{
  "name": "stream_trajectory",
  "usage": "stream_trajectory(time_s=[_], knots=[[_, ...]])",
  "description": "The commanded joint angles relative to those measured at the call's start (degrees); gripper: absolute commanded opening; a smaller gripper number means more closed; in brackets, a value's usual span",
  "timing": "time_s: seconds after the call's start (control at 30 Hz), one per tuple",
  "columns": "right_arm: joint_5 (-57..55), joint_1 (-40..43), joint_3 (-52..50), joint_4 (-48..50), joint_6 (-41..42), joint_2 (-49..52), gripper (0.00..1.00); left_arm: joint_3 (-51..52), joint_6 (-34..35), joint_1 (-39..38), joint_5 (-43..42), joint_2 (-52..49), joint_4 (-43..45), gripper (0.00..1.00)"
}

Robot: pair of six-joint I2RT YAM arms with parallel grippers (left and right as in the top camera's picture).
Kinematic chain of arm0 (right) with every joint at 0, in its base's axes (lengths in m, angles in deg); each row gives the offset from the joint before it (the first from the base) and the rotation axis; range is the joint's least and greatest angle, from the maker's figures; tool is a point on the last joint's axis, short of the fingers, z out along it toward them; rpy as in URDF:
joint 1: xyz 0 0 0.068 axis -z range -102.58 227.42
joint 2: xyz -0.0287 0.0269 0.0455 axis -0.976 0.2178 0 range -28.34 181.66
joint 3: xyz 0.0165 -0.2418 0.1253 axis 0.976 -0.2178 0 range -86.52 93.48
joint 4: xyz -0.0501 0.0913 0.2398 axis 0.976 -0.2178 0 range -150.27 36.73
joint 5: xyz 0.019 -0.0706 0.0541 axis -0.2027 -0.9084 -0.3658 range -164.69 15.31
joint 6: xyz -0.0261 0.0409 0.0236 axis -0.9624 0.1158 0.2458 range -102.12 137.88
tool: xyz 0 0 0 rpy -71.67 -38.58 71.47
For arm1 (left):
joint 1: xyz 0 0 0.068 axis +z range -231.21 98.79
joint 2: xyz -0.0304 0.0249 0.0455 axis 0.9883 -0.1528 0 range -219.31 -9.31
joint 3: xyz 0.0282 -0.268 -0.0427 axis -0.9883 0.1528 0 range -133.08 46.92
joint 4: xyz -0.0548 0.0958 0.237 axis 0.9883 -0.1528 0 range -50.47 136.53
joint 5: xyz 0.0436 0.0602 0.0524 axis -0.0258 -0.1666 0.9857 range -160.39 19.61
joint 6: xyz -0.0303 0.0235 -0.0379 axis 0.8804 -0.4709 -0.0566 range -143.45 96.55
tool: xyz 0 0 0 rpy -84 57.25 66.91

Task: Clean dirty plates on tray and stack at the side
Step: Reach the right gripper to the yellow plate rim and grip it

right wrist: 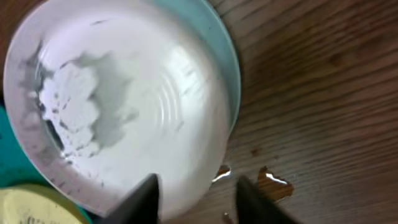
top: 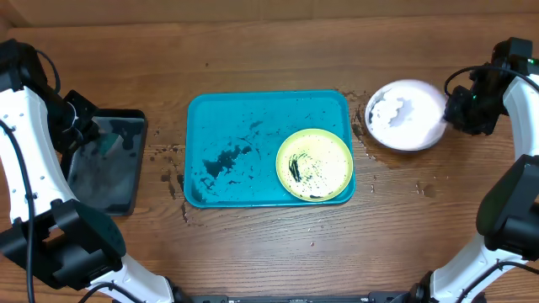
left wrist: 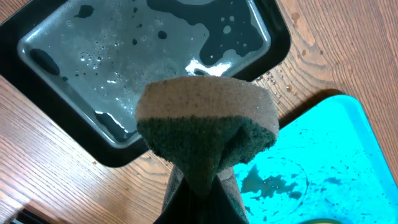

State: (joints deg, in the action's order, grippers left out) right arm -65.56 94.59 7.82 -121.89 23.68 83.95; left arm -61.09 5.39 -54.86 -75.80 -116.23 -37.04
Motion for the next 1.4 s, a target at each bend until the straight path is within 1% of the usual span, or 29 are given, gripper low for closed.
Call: stream_trajectory(time_s=[0.0, 0.13, 0.2, 0.27, 0.47, 0.53, 0.57, 0.6, 0.67, 0.73, 0.8, 0.83, 0.93, 1.17, 1.37], knots=[[6.0, -1.7, -0.2, -0.4, 0.2, -1.6, 0.52, 0.3, 1.0, 0.1, -0.6, 0.1, 0.1, 0.04], [14.8, -4.4, -0.2, -1.1, -0.3, -1.6, 0.50, 0.3, 1.0, 0.0, -0.7, 0.1, 0.2, 0.05], [19.3, -7.0, -0.2, -1.6, -3.0, -1.6, 0.48, 0.3, 1.0, -0.3, -0.7, 0.1, 0.3, 0.04], [19.3, -9.9, -0.2, -2.0, -3.5, -1.6, 0.48, 0.3, 1.0, -0.5, -0.6, 0.1, 0.3, 0.04], [9.5, -21.1, -0.7, -1.6, -4.3, -1.6, 0.48, 0.3, 1.0, -0.5, -0.7, 0.1, 0.2, 0.04], [6.1, -24.7, -1.3, -0.4, -4.3, -1.6, 0.44, 0.3, 1.0, -0.5, -0.7, 0.1, 0.2, 0.04], [3.8, -26.3, -1.7, 0.2, -4.0, -1.6, 0.44, 0.3, 1.0, -0.5, -0.7, 0.1, 0.2, 0.04], [1.7, -27.7, -2.3, 0.6, -3.3, -1.6, 0.44, 0.3, 1.0, -0.5, -0.9, 0.1, 0.2, 0.04], [-4.1, -30.3, -3.9, 1.0, 0.5, -1.6, 0.44, 0.3, 1.0, -0.5, -1.6, 0.1, 0.0, 0.04], [-6.1, -32.4, -6.1, 1.0, 3.1, -1.6, 0.43, 0.3, 1.0, -0.5, -1.7, 0.1, 0.0, 0.04], [-6.1, -33.7, -7.8, 1.7, 3.7, -1.6, 0.42, 0.3, 1.0, -0.5, -1.7, 0.1, 0.1, 0.04], [-6.1, -34.7, -9.5, 2.8, 3.9, -1.6, 0.39, 0.3, 1.0, -0.5, -1.7, 0.1, 0.2, 0.04], [-6.1, -35.5, -11.2, 4.2, 5.3, -1.6, 0.35, 0.3, 1.0, -0.5, -1.7, 0.1, 0.2, 0.04], [-6.1, -35.5, -14.4, 7.1, 6.3, -1.6, 0.35, 0.3, 1.0, -0.5, -1.7, 0.1, 0.2, 0.04], [-6.5, -35.5, -14.5, 8.1, 6.2, -1.5, 0.35, 0.3, 1.0, -0.5, -1.7, 0.1, 0.2, 0.04]])
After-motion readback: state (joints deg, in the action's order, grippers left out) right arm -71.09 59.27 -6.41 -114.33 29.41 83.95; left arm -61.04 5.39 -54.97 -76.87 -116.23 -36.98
